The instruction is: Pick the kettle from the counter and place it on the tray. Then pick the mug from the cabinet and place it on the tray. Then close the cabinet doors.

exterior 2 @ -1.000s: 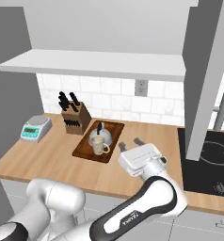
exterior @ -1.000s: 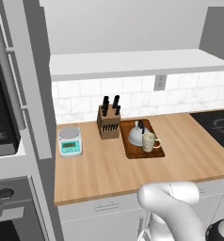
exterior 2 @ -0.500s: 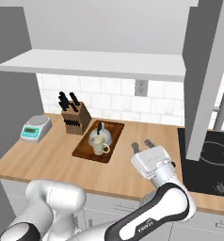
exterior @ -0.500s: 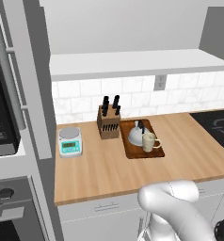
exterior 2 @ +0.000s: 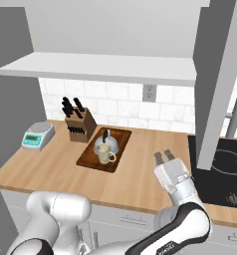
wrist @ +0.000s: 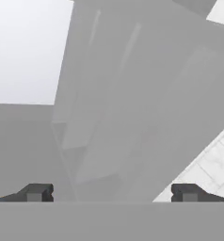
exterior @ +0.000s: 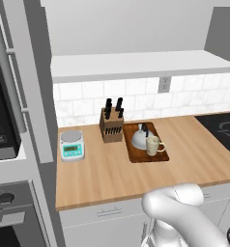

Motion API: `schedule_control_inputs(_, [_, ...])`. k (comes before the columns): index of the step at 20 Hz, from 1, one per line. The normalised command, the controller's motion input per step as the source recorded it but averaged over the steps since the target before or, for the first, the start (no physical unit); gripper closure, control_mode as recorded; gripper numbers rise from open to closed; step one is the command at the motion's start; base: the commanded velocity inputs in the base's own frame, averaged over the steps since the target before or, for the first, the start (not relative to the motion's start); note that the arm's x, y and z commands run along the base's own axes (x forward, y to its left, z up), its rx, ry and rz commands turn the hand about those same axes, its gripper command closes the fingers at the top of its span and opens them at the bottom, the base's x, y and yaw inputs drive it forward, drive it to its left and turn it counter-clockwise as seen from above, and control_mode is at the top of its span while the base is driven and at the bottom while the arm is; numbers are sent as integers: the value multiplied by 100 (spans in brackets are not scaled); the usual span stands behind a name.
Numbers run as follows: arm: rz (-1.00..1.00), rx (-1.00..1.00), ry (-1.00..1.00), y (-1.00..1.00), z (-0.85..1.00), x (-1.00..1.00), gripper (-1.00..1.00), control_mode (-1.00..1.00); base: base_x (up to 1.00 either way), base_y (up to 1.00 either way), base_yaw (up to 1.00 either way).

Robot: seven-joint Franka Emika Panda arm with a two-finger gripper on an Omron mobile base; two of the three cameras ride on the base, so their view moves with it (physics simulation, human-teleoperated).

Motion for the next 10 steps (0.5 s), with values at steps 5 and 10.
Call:
schedule_control_inputs(5, [0,24,0,-33,16,0,-100,-100,0,0,0])
schedule_control_inputs(10, [0,6,0,-26,25,0,-100,-100,0,0,0])
